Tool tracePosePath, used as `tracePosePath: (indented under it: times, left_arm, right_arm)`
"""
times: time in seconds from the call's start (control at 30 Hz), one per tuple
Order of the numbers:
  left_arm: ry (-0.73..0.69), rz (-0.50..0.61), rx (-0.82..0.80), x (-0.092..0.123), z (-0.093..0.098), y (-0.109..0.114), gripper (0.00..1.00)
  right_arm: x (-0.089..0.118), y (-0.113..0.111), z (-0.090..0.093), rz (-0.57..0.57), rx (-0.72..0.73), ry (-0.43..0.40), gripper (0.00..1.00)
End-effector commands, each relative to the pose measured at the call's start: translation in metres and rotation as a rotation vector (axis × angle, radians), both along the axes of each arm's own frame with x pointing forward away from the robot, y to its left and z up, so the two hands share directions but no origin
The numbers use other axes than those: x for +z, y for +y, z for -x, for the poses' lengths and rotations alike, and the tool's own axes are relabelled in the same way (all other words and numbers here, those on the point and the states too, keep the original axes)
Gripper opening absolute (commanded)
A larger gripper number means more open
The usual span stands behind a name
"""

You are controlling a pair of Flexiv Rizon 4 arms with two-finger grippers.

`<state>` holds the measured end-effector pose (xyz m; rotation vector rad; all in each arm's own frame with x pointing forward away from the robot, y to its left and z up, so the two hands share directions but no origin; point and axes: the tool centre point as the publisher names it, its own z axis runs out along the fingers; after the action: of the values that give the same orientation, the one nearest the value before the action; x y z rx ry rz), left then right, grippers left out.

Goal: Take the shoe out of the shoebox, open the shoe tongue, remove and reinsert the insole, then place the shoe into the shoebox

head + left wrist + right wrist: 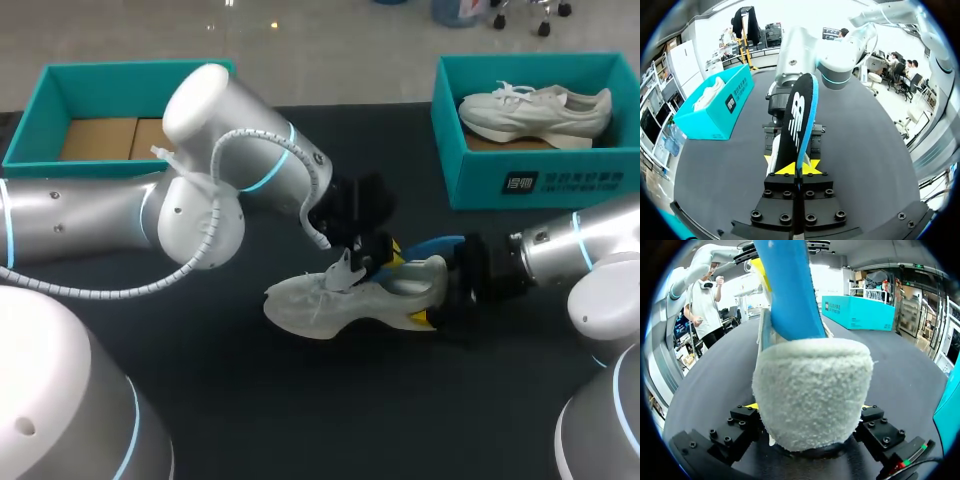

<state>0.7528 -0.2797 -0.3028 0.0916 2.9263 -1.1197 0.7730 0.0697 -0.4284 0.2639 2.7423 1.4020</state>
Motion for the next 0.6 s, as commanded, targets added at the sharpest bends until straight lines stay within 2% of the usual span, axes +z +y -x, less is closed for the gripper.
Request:
tracePosePath:
  times: [0.03, 0.37, 0.6]
  left_arm:
    - [0.014, 0.04, -0.025, 0.01, 0.002, 0.006, 0.0]
    - [0.059, 0.169, -0.081, 0.049, 0.006, -0.003, 0.0]
    - [0.054, 0.211, -0.094, 0.079, 0.013, -0.008, 0.0]
  right_arm:
    - [-0.007, 0.001, 0.0, 0.002, 0.0, 0.001, 0.0]
    - [-0.007, 0.001, 0.0, 0.002, 0.0, 0.001, 0.0]
    - [-0.007, 0.001, 0.0, 0.002, 0.0, 0.001, 0.0]
